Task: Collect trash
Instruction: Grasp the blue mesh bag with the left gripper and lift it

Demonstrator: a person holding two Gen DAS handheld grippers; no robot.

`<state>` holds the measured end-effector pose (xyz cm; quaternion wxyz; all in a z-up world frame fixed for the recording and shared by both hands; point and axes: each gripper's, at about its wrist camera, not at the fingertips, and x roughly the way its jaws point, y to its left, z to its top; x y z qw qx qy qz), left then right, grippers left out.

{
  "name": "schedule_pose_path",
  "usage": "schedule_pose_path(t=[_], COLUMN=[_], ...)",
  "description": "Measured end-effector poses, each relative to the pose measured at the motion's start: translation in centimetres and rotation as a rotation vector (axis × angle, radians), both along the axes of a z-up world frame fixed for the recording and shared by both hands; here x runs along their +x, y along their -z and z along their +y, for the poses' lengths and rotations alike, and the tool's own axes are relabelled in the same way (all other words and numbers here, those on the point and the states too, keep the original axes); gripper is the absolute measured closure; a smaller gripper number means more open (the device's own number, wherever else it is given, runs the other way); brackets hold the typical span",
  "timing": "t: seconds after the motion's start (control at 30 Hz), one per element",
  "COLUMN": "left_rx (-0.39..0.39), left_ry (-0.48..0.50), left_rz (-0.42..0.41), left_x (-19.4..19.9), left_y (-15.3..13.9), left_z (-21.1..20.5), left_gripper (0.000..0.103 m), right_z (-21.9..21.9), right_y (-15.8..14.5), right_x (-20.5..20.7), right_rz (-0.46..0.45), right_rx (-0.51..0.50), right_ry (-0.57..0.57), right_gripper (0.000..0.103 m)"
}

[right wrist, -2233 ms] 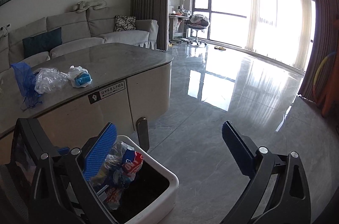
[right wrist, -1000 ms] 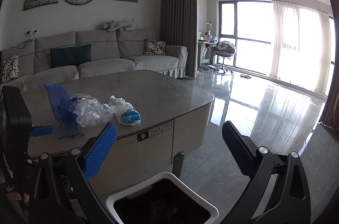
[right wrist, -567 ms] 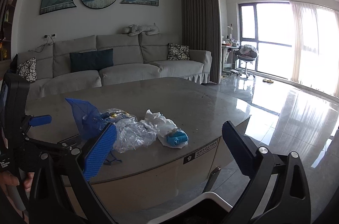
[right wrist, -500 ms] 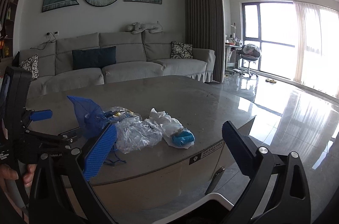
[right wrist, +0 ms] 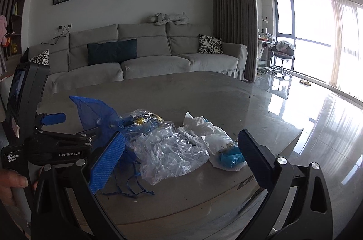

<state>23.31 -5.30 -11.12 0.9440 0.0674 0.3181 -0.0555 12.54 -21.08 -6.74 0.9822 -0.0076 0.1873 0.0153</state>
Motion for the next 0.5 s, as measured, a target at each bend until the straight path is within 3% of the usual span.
schedule_pose_path(t=[0.3, 0.33, 0.4, 0.47, 0.5], left_rx=[0.049, 0.042, 0.039, 0.023, 0.017], left_ry=[0.009, 0.016, 0.033, 0.062, 0.062], left_rz=[0.095, 0.092, 0.097, 0.146, 0.161], left_x=[3.2, 3.2, 3.2, 3.2, 3.1], left_y=[2.5, 2.5, 2.4, 3.0, 3.3], left_z=[-1.0, -1.1, -1.3, -1.6, -1.6], left_gripper=[0.005, 0.012, 0.036, 0.081, 0.089], right_z=[1.2, 1.3, 1.4, 1.3, 1.3], right_y=[1.0, 1.0, 1.1, 1.1, 1.0], right_x=[0.7, 0.6, 0.4, 0.2, 0.1], right_rz=[0.029, 0.028, 0.025, 0.023, 0.021], right_rx=[-0.051, -0.06, -0.069, -0.064, -0.06], right_ry=[-0.029, -0.031, -0.031, -0.03, -0.03], right_gripper=[0.004, 0.004, 0.004, 0.004, 0.004])
